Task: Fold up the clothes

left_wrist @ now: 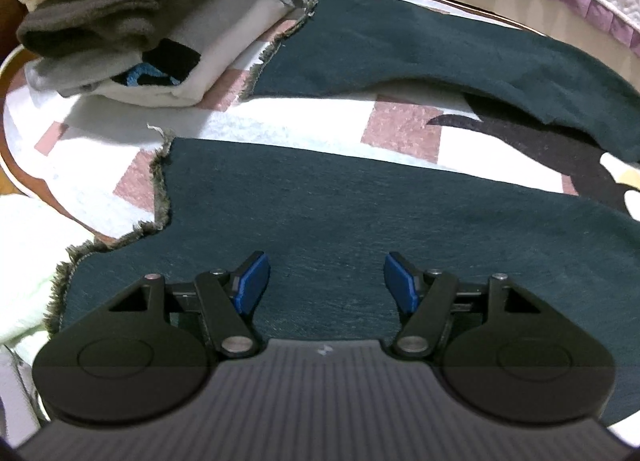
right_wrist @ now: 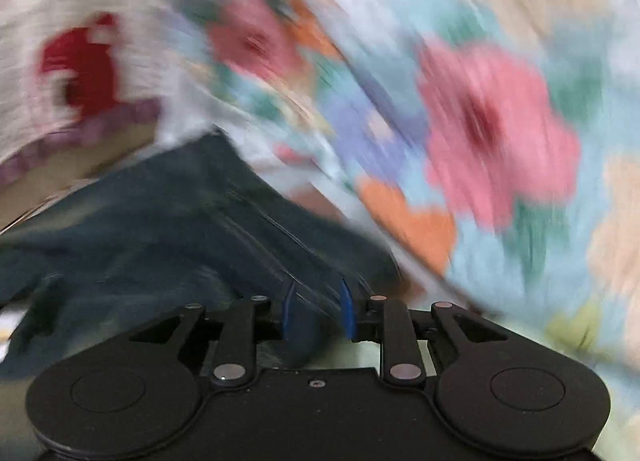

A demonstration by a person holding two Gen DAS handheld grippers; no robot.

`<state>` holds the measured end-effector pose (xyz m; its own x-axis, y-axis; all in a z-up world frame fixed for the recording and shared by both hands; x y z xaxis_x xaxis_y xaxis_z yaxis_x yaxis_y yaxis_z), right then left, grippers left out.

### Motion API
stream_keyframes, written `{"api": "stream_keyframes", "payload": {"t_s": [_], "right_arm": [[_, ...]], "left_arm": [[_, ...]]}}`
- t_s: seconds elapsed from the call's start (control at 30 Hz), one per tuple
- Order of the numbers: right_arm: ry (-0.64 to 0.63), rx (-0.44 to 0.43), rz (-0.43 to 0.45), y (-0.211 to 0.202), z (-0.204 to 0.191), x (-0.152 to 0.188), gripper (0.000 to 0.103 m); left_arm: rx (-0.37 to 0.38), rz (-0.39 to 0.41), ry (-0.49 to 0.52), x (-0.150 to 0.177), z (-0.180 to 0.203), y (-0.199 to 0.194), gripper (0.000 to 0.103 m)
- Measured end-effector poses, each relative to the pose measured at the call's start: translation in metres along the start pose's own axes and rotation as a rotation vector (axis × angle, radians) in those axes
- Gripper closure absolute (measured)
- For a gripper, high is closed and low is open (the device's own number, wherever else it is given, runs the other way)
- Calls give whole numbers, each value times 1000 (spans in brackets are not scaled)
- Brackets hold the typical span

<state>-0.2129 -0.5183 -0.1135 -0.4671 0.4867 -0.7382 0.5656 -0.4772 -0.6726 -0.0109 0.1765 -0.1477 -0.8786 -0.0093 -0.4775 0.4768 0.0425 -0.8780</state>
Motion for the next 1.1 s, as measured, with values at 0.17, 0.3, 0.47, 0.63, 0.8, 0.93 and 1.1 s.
{"api": "stream_keyframes", "payload": {"t_s": [0.17, 0.3, 0.47, 0.63, 0.8, 0.93, 1.1], "right_arm": [[-88, -384, -95, -5, -69, -21, 70], [-192, -610, -257, 18, -150, -11, 67], [-348, -797, -382, 36, -253, 6, 66], [-486, -876, -446, 42, -321, 23, 65], [-567, -907, -481, 44, -335, 49, 63], [-571, -858, -433, 48, -317, 57, 63], [-594, -832, -440, 44, -301, 58, 60]], "left_arm": [[12, 19, -36, 0, -5, 0, 38], [-6, 68, -117, -2, -31, -18, 38], [-89, 70, -254, 10, -87, -42, 38], [-36, -13, -447, 44, -127, -54, 37], [105, -51, -651, 72, -148, -58, 36], [237, -90, -752, 84, -140, -42, 36], [250, -60, -782, 75, -132, -21, 31]]}}
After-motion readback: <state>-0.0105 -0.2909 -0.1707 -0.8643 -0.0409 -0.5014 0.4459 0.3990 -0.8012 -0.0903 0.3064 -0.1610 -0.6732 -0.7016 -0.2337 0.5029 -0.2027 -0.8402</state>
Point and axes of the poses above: each gripper's, at about its wrist camera, not at the fingertips, and y roughly the way its jaws point, z to its right, x to its underside, the point moved 5 cm from there along y, roughly the way its jaws point, and after that the axes turned 3 degrees about -z, right-handed, at the moved point
